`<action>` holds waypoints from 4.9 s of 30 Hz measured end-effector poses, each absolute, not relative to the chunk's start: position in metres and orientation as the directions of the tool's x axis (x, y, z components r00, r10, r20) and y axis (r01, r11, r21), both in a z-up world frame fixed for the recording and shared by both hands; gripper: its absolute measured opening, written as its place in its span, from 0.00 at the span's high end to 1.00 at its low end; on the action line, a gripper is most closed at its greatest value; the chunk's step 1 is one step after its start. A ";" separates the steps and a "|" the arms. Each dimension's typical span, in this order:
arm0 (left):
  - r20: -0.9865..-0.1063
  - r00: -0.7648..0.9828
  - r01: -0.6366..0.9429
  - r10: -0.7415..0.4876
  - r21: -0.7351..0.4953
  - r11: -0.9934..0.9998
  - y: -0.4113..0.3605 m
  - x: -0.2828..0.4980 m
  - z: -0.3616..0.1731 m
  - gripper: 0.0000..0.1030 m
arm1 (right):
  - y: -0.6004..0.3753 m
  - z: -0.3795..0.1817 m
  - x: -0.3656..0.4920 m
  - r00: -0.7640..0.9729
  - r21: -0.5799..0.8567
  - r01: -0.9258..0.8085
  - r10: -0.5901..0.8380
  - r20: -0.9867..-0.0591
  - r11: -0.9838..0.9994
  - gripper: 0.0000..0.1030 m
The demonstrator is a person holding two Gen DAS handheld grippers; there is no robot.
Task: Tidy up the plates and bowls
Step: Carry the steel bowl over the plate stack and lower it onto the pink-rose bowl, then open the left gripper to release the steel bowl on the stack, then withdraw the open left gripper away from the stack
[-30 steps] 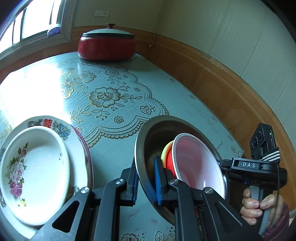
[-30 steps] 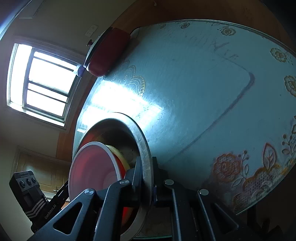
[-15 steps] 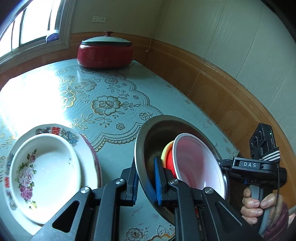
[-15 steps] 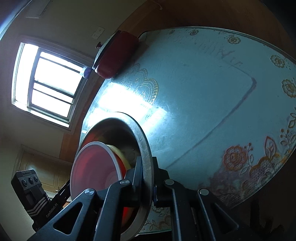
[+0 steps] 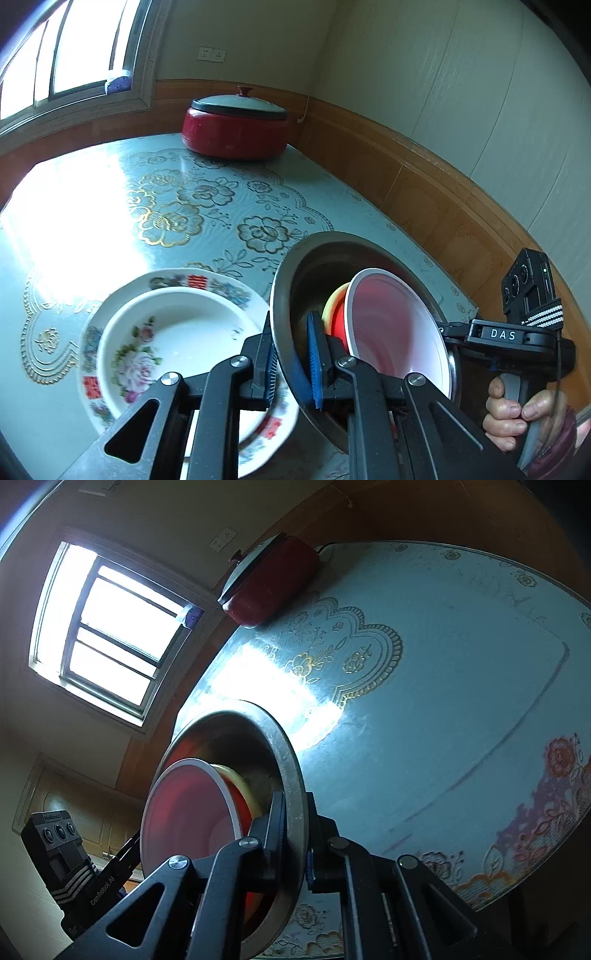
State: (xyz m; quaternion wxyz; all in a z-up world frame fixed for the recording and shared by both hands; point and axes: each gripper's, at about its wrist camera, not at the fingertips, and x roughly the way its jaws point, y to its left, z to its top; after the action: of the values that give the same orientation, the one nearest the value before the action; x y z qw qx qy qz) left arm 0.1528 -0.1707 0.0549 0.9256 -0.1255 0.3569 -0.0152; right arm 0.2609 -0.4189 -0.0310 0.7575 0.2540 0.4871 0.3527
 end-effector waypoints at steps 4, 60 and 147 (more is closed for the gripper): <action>-0.646 0.755 -0.067 -0.113 -0.248 0.966 -0.145 0.145 0.062 0.88 | -0.396 -0.025 0.252 0.268 0.721 -0.310 0.785 -0.558 0.619 0.91; -0.778 0.573 -0.068 -0.259 -0.360 0.931 -0.010 0.155 -0.003 0.86 | -0.277 -0.032 0.219 0.309 0.554 -0.242 0.604 -0.735 0.797 0.86; -0.800 0.598 -0.410 0.054 -0.247 0.878 -0.002 0.106 -0.012 0.94 | -0.311 -0.042 0.194 0.294 0.430 -0.506 0.619 -0.728 0.747 0.86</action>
State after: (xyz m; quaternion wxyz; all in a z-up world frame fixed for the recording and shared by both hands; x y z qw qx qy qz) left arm 0.1065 -0.0017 -0.0124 0.8694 -0.2077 0.4280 0.1333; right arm 0.1937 -0.3109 -0.0424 0.8023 0.0587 0.4796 0.3505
